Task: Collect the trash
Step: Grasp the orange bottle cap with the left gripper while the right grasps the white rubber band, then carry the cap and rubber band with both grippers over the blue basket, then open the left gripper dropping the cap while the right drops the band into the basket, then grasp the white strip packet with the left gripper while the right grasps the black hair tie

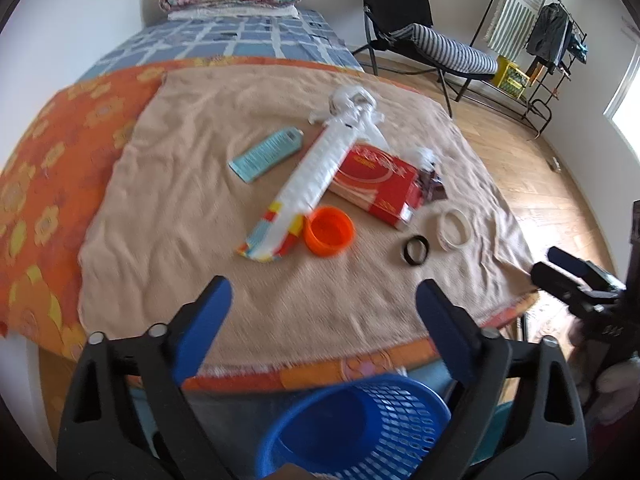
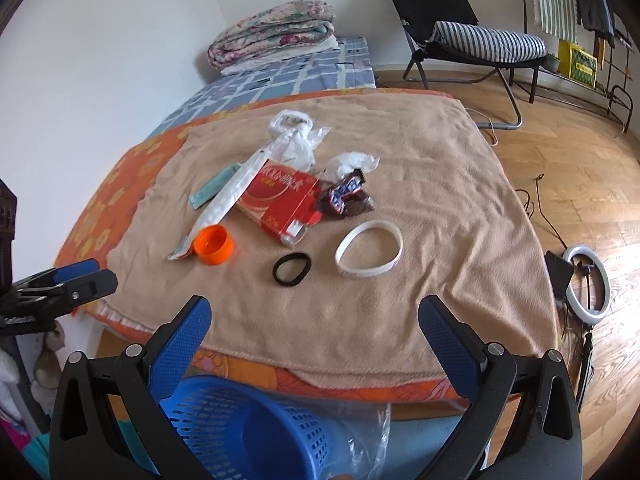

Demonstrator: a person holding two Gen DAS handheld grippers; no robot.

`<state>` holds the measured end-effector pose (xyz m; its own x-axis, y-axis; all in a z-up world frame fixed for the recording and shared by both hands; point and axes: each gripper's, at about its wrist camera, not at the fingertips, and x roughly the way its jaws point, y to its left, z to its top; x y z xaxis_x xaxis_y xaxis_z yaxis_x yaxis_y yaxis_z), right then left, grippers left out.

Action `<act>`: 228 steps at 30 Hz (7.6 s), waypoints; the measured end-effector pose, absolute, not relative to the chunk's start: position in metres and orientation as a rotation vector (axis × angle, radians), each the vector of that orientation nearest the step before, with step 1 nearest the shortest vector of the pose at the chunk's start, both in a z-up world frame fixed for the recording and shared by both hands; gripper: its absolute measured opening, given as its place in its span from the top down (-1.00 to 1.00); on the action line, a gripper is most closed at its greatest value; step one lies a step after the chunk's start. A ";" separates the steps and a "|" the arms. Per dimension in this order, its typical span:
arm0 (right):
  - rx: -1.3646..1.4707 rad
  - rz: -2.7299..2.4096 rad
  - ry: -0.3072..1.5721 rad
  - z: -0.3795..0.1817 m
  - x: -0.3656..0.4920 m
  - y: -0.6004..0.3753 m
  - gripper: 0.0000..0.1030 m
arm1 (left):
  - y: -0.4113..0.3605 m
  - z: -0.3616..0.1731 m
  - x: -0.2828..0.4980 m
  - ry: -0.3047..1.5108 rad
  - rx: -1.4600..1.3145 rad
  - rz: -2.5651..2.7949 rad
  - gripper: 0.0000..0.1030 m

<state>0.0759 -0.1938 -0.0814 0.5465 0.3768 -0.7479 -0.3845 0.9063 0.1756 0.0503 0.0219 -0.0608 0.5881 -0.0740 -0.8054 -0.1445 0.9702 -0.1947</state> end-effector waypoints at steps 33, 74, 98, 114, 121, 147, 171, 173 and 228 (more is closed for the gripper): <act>-0.149 0.498 1.113 -0.139 0.153 -0.161 -0.14 | 0.015 -0.140 0.135 1.129 -0.283 0.000 -0.22; -0.175 0.476 1.121 -0.155 0.176 -0.169 0.96 | 0.008 -0.135 0.147 1.084 -0.257 0.020 0.01; 0.055 0.548 0.973 -0.091 0.166 -0.193 0.96 | 0.001 -0.104 0.119 1.022 -0.241 -0.035 0.01; -0.053 0.756 0.887 -0.069 0.029 -0.162 0.96 | -0.036 -0.088 0.008 0.990 -0.157 -0.133 0.01; -0.126 0.781 0.926 -0.095 -0.021 -0.157 0.96 | -0.053 -0.104 -0.034 1.011 -0.141 -0.166 0.01; -0.129 0.786 1.185 -0.181 -0.064 -0.150 0.94 | -0.059 -0.179 -0.089 1.205 -0.147 -0.186 0.01; -0.082 0.729 1.171 -0.173 -0.056 -0.160 0.23 | -0.050 -0.169 -0.075 1.180 -0.161 -0.160 -0.20; -0.084 0.721 1.164 -0.171 -0.055 -0.159 0.23 | -0.048 -0.164 -0.070 1.170 -0.148 -0.158 -0.20; -0.225 0.538 1.150 -0.176 0.156 -0.088 -0.16 | 0.041 -0.154 0.204 1.158 -0.116 -0.059 -0.20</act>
